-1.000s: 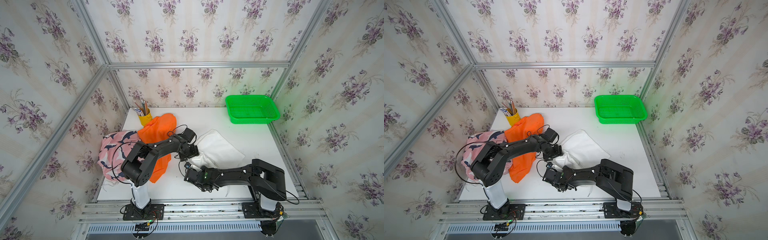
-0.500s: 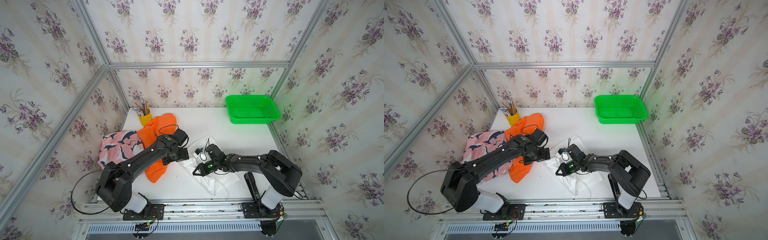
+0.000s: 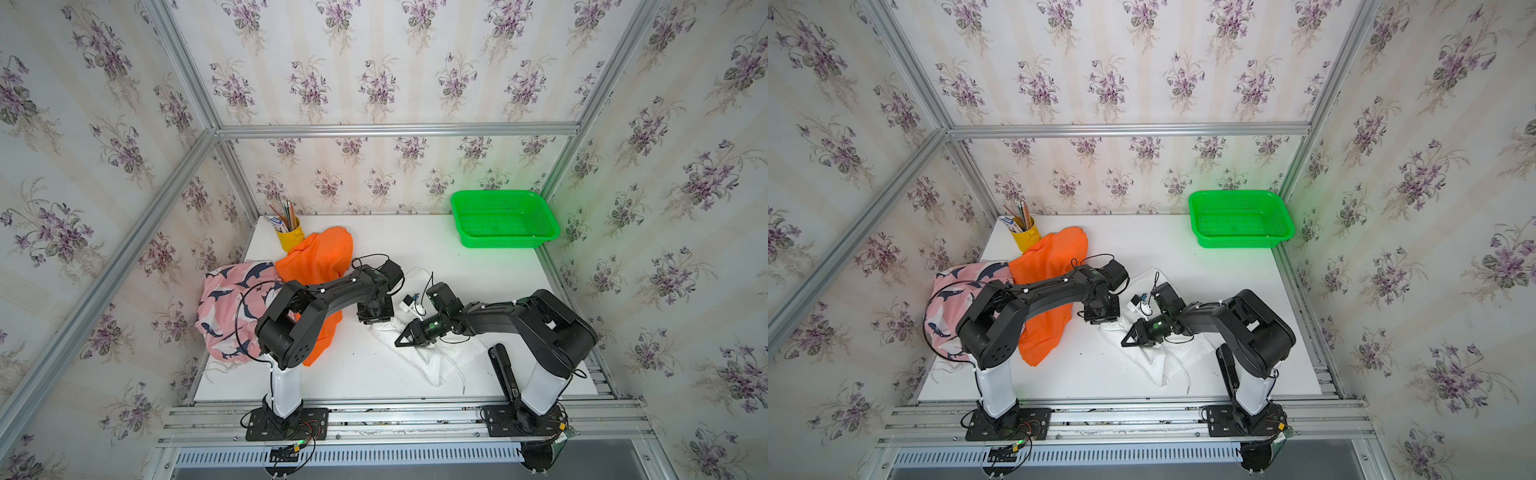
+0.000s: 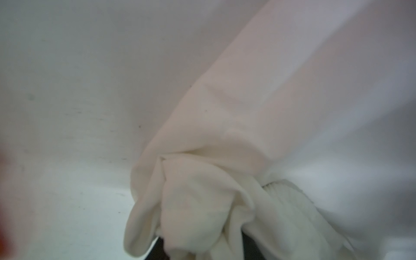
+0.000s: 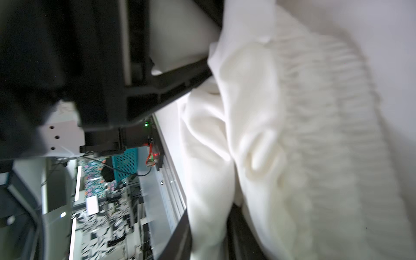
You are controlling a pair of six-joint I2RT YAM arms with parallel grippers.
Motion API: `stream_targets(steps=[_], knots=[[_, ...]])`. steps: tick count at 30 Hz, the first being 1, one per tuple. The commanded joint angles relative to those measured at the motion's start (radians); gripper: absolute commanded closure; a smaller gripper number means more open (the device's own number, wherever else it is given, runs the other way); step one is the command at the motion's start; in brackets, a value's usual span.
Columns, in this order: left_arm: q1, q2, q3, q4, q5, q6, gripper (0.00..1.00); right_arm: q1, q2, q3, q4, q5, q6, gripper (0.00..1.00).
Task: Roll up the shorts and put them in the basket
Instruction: Roll the shorts at the center of the board.
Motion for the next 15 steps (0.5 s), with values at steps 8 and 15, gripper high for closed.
stream_targets(steps=[8,15], knots=[[0.027,0.037,-0.023,0.021,0.009,0.089,0.75,0.385,-0.25,0.218,-0.506,1.092,-0.244,0.24],[0.043,0.033,-0.042,0.037,0.04,0.098,0.73,0.583,0.009,0.3,-0.529,1.33,-0.271,0.22]])
